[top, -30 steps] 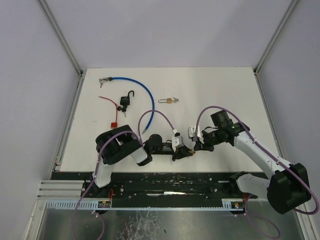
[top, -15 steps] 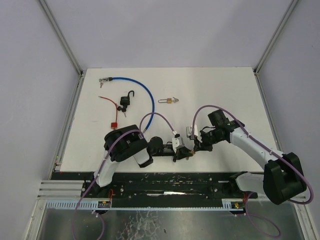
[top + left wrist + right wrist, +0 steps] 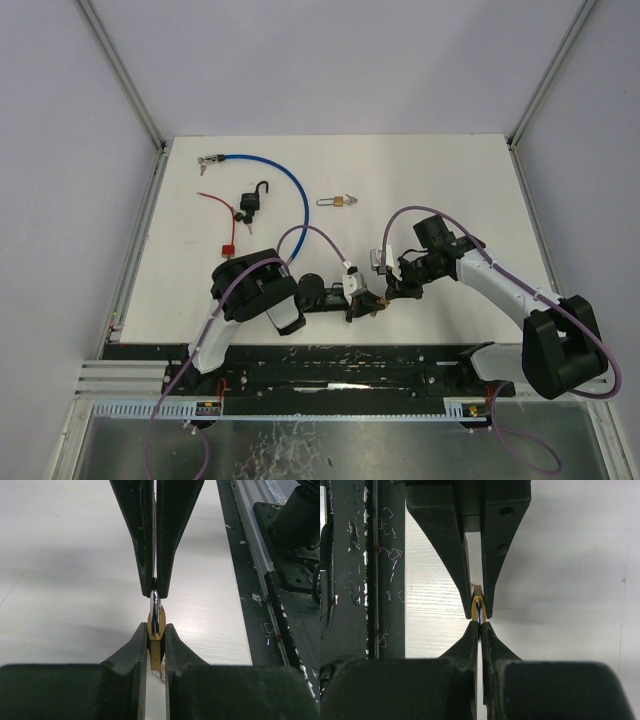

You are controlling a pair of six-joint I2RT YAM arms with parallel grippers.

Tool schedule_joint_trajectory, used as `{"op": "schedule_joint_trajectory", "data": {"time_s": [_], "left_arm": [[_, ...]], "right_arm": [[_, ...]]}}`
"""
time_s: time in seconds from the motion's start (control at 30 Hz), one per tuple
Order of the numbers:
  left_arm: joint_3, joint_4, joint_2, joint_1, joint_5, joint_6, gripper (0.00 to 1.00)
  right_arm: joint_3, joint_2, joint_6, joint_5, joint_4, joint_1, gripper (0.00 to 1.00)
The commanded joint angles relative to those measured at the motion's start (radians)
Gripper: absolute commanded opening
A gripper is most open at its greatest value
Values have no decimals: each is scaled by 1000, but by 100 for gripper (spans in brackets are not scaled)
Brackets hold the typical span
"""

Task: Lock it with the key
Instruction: Lock the lock.

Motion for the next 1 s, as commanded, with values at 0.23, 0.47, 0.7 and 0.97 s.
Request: {"op": "schedule_joint_trajectory", "data": {"time_s": [0.23,0.47,0.7,0.97], "left_arm": [[7,59,42,0,-87,63,0],[1,61,40,0,-83,70,0],[-3,61,41,2,-90,76,0],[-8,63,32,8,-94,58,0]], "right_arm": [[-13,62,14,-4,-26,37,0],[-12,125,15,62,-24,61,0],[-6,184,51,131,-26,92,0],[31,197,99,146,-25,103,0]]}}
